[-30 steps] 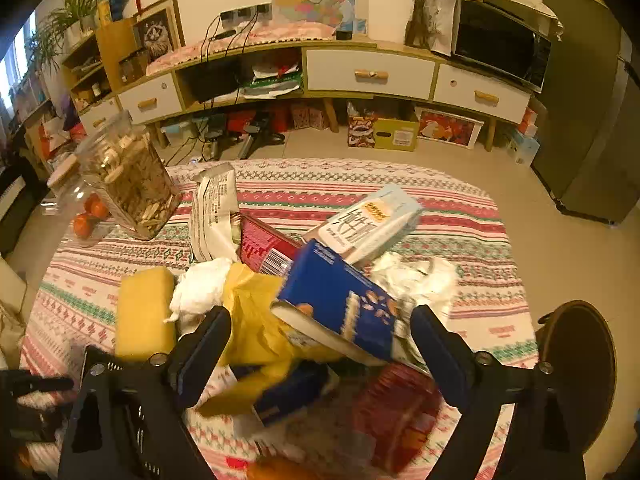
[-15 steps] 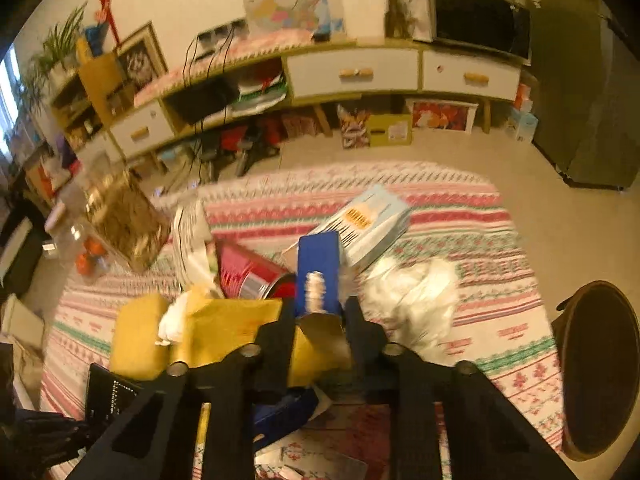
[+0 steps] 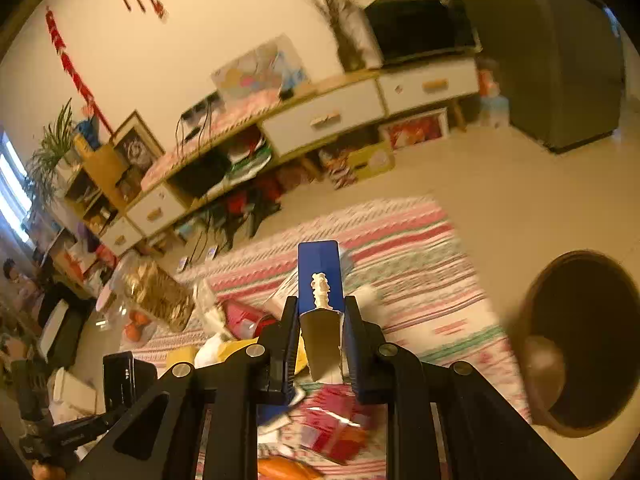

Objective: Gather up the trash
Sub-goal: 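Lift the black tray with the left gripper while the right gripper grasps the blue carton, then open both grippers over the brown bin, dropping the tray and blue carton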

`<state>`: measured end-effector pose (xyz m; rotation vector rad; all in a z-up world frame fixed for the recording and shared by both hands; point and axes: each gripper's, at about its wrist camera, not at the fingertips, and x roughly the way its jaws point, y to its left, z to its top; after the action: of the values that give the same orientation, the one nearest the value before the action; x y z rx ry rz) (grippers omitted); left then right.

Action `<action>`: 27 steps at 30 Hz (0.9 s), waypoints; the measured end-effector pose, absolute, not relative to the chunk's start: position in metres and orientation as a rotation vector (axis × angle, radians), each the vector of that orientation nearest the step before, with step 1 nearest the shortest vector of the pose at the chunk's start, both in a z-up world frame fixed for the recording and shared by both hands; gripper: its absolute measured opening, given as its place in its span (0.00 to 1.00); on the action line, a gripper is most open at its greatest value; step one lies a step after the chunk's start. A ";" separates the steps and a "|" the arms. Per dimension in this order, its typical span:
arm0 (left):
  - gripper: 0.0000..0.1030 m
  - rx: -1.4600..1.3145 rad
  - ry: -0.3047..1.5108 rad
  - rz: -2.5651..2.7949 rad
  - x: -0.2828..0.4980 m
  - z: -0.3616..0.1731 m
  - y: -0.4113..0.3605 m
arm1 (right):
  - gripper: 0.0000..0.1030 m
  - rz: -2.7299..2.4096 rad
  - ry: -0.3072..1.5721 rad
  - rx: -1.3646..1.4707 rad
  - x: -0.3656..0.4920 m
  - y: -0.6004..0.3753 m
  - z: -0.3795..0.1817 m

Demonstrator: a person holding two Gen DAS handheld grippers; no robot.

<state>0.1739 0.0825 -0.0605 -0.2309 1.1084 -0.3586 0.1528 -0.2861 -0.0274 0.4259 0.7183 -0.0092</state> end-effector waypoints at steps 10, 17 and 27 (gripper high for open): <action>0.05 -0.017 1.100 -0.546 0.176 -0.060 -0.092 | 0.21 -0.224 0.718 0.484 0.091 -0.398 -0.028; 0.05 0.170 1.090 -0.660 0.168 -0.072 -0.237 | 0.21 -0.380 0.741 0.499 0.058 -0.465 -0.047; 0.05 0.354 1.094 -0.648 0.173 -0.108 -0.352 | 0.21 -0.502 0.799 0.511 0.031 -0.519 -0.076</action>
<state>0.1731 -0.3518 -0.1082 0.3542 1.0937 -0.6481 0.0312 -0.5186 -0.0764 0.5110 0.7994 -0.5024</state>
